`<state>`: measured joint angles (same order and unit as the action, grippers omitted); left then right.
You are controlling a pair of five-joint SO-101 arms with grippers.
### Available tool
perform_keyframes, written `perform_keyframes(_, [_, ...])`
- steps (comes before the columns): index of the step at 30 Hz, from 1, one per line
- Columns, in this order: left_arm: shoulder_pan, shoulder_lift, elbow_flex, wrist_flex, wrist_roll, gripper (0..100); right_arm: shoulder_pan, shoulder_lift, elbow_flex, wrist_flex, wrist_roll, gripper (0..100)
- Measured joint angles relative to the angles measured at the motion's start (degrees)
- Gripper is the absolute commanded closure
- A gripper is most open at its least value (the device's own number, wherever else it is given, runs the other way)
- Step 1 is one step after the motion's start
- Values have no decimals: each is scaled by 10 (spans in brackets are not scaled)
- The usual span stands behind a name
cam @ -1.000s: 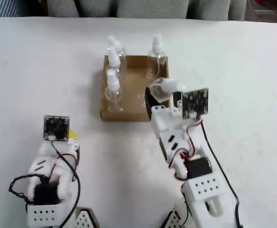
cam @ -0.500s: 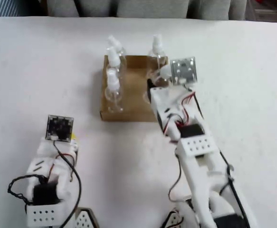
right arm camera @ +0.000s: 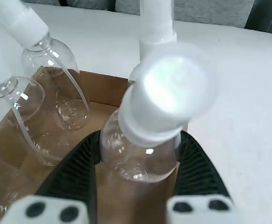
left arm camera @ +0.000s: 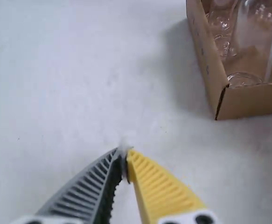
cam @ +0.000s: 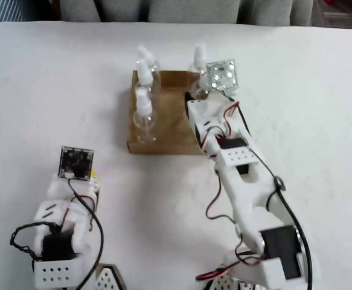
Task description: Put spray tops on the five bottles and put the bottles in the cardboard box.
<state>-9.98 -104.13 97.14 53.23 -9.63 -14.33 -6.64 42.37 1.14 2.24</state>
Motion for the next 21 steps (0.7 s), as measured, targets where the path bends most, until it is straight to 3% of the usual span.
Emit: perform_keyframes(21, [4,0,0,0,0,976,0,107,-56,-9,57,981])
